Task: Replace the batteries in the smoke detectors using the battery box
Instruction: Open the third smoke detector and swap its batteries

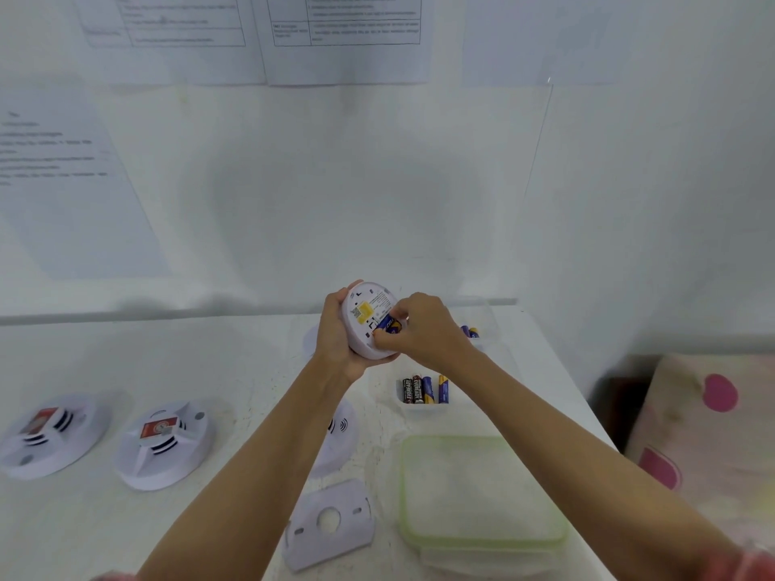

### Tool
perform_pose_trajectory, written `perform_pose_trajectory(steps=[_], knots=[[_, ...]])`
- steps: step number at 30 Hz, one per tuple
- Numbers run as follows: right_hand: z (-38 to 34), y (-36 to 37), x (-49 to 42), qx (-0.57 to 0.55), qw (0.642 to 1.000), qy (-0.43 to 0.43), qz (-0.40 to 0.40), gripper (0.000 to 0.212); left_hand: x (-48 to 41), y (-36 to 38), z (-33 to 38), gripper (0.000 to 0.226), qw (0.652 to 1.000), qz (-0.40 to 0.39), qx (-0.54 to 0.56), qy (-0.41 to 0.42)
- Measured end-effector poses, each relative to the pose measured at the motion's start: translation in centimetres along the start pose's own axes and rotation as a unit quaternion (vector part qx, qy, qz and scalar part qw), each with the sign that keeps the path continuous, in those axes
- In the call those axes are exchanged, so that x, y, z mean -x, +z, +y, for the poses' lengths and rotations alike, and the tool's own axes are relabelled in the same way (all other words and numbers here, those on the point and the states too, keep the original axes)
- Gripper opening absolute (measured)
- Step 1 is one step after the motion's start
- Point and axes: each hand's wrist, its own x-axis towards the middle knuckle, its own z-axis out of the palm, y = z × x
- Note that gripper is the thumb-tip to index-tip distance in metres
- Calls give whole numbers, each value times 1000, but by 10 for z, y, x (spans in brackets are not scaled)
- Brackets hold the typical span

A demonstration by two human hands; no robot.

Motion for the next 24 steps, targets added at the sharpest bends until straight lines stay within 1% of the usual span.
perform_pose_trajectory(steps=[4, 9, 12, 16, 18, 20, 22, 23, 24], knots=[[3, 0, 0, 39, 999, -19, -12, 37, 1, 4, -2, 32, 1000, 1, -4, -6], [6, -10, 1, 13, 998, -51, -30, 28, -1, 5, 2, 40, 1000, -2, 12, -6], [10, -14, 4, 6, 996, -78, -34, 30, -4, 6, 3, 43, 1000, -4, 20, -2], [21, -16, 9, 53, 990, -111, -71, 33, -3, 8, 2, 45, 999, -7, 31, -9], [26, -19, 10, 60, 987, -128, -73, 34, -1, 9, 1, 43, 999, -8, 35, -7], [27, -20, 11, 10, 994, -103, -46, 32, -3, 10, -1, 42, 999, 1, 34, -2], [26, -26, 11, -70, 997, -30, -2, 30, -5, 9, -1, 47, 1000, 8, 28, 5], [26, -31, 11, -86, 996, 14, 11, 29, -6, 8, -1, 49, 1000, 10, 25, 9], [28, -37, 11, -84, 995, 58, 7, 28, -6, 7, -1, 49, 1000, 13, 21, 15]])
